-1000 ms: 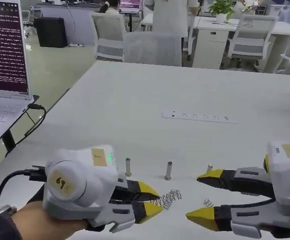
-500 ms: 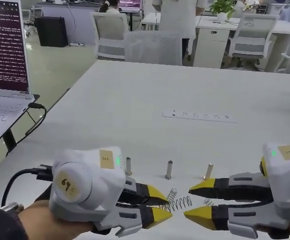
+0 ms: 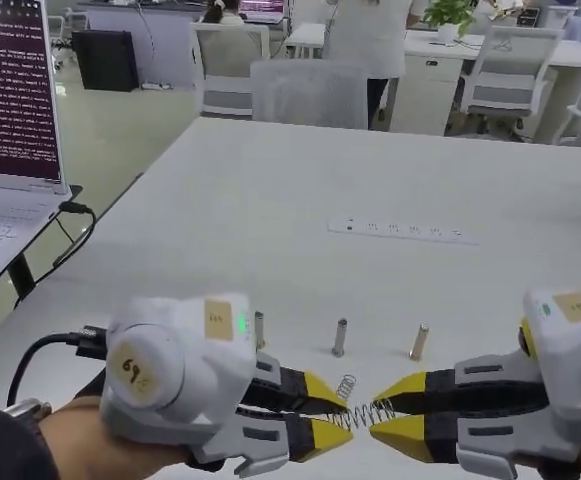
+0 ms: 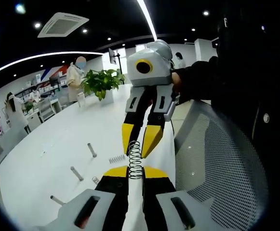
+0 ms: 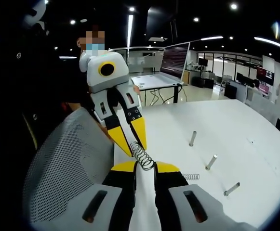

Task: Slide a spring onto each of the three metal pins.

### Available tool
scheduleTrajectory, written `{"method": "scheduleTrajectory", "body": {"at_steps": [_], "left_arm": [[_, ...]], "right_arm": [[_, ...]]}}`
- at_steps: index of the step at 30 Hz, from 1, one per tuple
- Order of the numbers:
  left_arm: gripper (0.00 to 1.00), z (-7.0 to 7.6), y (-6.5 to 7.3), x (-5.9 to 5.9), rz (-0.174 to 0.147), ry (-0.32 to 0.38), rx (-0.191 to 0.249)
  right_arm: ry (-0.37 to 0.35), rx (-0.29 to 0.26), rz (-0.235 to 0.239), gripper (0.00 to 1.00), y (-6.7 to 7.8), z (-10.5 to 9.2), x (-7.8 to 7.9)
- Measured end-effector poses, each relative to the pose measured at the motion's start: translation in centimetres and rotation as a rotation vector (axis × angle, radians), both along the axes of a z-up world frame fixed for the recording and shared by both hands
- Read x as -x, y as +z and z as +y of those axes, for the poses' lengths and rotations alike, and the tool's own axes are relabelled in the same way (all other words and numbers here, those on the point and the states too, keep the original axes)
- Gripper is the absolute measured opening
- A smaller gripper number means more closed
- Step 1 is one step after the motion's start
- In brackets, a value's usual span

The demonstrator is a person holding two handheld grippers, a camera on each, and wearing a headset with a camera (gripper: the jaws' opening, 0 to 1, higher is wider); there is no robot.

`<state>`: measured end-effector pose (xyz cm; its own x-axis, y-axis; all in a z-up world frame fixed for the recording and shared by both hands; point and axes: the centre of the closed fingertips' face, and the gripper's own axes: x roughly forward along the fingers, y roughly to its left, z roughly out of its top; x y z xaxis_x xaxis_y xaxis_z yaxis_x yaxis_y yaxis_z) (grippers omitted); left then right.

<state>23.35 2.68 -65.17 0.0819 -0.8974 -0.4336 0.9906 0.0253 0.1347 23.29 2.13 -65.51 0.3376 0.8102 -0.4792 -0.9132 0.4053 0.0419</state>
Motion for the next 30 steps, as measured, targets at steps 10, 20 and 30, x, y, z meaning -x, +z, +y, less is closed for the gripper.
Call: {"method": "scheduleTrajectory", "body": {"at_steps": [10, 20, 30], "left_arm": [[0.01, 0.2, -0.5, 0.2, 0.002, 0.000, -0.008], [0.01, 0.3, -0.9, 0.1, 0.014, 0.010, -0.009], [0.01, 0.1, -1.0, 0.0, 0.032, 0.022, 0.001]], "right_arm": [[0.007, -0.012, 0.002, 0.10, 0.2, 0.2, 0.4], [0.023, -0.021, -0.020, 0.10, 1.2, 1.0, 0.5], [0.051, -0.015, -0.029, 0.09, 1.8, 1.8, 0.5]]}}
